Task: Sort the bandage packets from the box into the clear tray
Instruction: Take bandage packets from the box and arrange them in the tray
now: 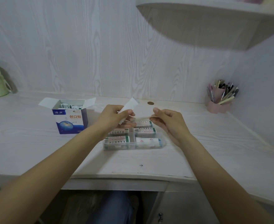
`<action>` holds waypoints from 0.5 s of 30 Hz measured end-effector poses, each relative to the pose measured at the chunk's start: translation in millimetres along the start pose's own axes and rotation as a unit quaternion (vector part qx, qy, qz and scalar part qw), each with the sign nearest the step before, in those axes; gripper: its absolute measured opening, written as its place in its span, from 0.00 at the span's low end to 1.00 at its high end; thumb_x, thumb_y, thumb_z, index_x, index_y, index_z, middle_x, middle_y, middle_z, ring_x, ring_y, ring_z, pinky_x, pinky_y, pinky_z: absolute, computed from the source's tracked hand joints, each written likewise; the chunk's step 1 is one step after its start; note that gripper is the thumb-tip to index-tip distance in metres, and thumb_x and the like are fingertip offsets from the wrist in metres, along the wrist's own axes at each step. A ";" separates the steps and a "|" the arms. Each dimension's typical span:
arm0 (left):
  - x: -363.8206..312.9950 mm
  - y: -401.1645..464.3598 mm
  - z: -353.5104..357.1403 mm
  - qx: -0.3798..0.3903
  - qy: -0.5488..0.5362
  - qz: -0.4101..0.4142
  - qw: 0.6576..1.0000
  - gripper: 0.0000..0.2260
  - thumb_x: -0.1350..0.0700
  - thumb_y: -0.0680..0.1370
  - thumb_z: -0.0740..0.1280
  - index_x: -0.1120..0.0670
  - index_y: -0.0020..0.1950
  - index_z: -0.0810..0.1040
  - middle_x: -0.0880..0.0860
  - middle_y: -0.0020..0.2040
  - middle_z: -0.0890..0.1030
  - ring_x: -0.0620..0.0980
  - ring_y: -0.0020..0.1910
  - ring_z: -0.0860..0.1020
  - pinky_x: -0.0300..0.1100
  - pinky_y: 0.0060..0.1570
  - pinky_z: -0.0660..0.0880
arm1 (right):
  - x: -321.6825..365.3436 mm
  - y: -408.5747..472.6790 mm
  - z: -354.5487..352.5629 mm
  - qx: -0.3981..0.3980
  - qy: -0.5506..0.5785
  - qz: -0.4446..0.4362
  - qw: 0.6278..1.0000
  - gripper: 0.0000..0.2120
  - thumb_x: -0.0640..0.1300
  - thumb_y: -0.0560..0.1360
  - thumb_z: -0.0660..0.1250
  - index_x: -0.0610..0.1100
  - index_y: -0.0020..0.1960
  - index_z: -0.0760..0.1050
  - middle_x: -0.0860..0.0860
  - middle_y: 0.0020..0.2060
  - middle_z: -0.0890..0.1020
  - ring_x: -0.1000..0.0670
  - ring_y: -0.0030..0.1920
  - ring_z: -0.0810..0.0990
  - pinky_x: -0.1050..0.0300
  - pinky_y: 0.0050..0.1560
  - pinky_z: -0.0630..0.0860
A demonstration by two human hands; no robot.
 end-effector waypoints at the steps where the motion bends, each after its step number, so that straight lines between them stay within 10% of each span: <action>1: 2.3 -0.3 2.2 0.001 0.010 0.004 1.000 0.07 0.60 0.79 0.64 0.60 0.46 0.80 0.59 0.43 0.83 0.50 0.36 0.84 0.38 0.39 0.81 | -2.4 -1.7 -3.1 -0.003 -0.020 0.006 1.000 0.06 0.38 0.73 0.70 0.35 0.41 0.79 0.43 0.37 0.82 0.52 0.37 0.83 0.66 0.44 0.79; 15: 10.6 -2.6 13.3 -0.028 0.085 0.017 0.996 0.08 0.58 0.79 0.64 0.59 0.44 0.80 0.56 0.42 0.83 0.47 0.34 0.83 0.36 0.35 0.80 | -20.8 -5.1 -15.5 -0.011 -0.400 -0.013 0.916 0.05 0.32 0.69 0.73 0.39 0.43 0.82 0.48 0.33 0.75 0.52 0.35 0.77 0.59 0.41 0.81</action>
Point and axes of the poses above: each hand's wrist, its own y-axis towards the middle knuckle, its own z-axis out of the palm, x = y × z, the point moved 2 cm from there along y, towards the middle knuckle
